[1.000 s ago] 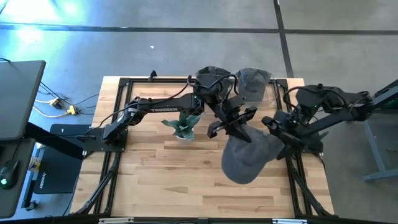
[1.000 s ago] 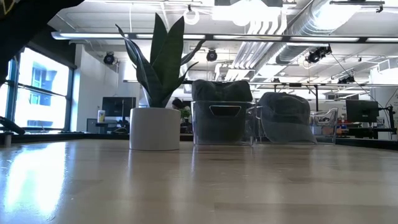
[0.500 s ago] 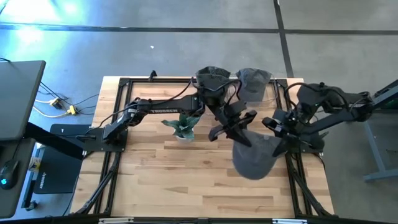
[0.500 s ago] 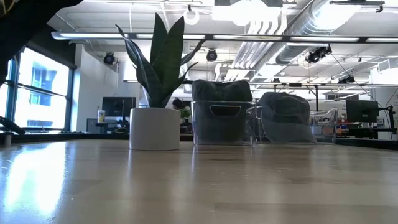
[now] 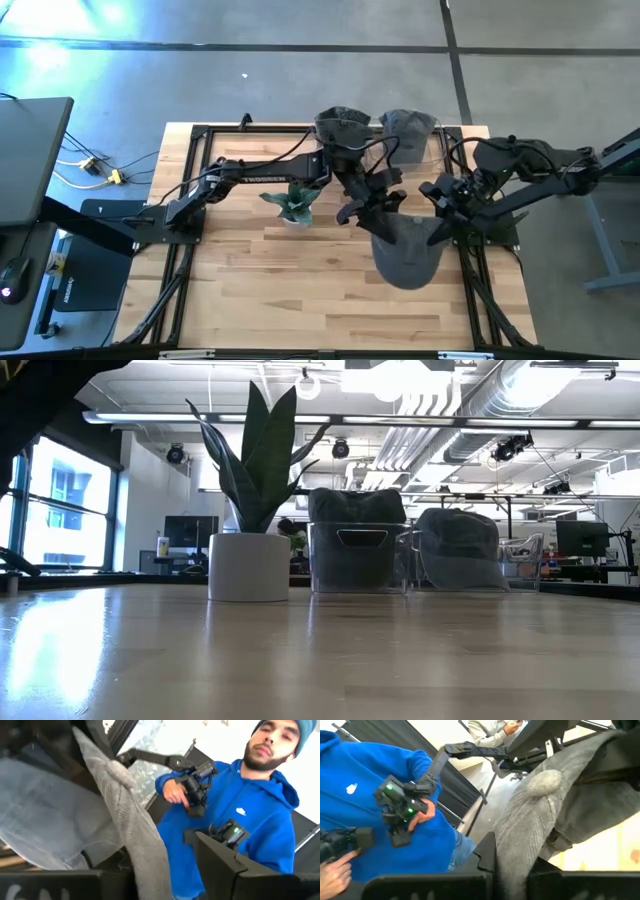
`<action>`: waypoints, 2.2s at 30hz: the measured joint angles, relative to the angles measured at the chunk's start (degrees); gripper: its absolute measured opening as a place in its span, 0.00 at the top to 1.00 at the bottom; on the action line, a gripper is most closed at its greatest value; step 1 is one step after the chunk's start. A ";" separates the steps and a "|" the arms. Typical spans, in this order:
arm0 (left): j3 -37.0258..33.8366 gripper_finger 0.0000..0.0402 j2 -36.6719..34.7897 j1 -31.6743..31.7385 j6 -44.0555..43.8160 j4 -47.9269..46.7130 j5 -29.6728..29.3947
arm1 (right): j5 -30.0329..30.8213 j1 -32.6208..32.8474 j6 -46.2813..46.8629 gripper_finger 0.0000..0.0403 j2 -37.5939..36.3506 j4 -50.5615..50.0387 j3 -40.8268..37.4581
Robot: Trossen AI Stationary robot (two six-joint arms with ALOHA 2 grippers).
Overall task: Pick & Place hat
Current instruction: Put the gray cap into the right transparent bin
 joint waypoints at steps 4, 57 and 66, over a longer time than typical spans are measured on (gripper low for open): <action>0.00 0.65 0.02 0.11 2.26 -0.91 0.92 | 0.18 0.02 0.40 0.99 -0.47 -0.70 0.00; 0.00 1.00 0.04 0.45 -2.49 13.00 8.18 | -19.15 -3.68 -29.36 0.60 2.85 -14.00 0.02; -0.01 1.00 0.04 2.55 -3.36 13.81 6.52 | 0.67 1.30 -35.84 0.57 2.27 -20.08 0.02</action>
